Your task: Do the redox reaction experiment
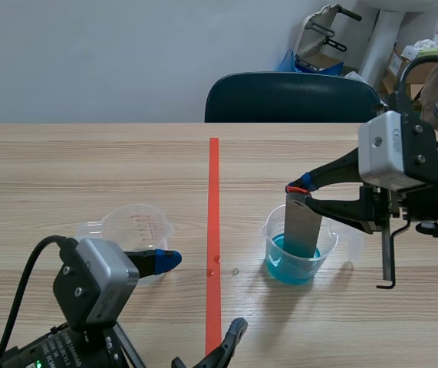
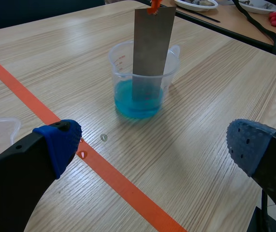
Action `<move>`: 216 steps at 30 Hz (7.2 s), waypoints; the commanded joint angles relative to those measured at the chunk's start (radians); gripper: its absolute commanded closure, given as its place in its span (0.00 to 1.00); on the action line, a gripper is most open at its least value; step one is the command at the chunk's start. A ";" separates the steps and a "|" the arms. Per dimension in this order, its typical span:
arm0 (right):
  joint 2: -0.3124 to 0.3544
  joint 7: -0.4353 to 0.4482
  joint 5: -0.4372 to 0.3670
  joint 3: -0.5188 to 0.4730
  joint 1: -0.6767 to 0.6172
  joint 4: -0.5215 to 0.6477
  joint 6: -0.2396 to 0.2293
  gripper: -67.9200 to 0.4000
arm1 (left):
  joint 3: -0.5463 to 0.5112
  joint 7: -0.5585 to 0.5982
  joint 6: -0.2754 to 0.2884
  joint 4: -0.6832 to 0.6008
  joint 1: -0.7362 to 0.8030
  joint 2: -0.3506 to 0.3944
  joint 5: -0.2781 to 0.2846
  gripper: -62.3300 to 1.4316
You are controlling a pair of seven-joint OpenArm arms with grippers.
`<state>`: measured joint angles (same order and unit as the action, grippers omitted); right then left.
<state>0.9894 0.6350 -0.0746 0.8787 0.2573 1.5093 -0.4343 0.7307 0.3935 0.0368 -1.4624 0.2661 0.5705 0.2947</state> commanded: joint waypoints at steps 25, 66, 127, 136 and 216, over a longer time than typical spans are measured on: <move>0.204 0.035 -0.168 -0.121 0.017 0.157 -0.092 0.98 | -0.003 0.011 0.002 -0.016 -0.001 -0.008 0.000 0.00; 0.266 0.046 -0.278 -0.337 0.022 0.270 -0.275 0.98 | -0.003 0.014 0.002 -0.016 -0.001 -0.008 0.000 0.00; 0.265 0.049 -0.278 -0.337 0.022 0.270 -0.275 0.98 | -0.003 0.014 0.002 -0.016 -0.001 -0.008 0.000 0.00; 0.265 0.049 -0.278 -0.337 0.022 0.270 -0.275 0.98 | -0.003 0.014 0.002 -0.016 -0.001 -0.008 0.000 0.00; 0.265 0.053 -0.278 -0.337 0.022 0.270 -0.275 0.98 | 0.168 -0.126 0.002 0.218 -0.415 -0.224 0.000 0.95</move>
<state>1.2415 0.6750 -0.3340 0.5575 0.2569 1.7687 -0.7147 0.9039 0.2573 0.0372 -1.2251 -0.1429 0.3573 0.2916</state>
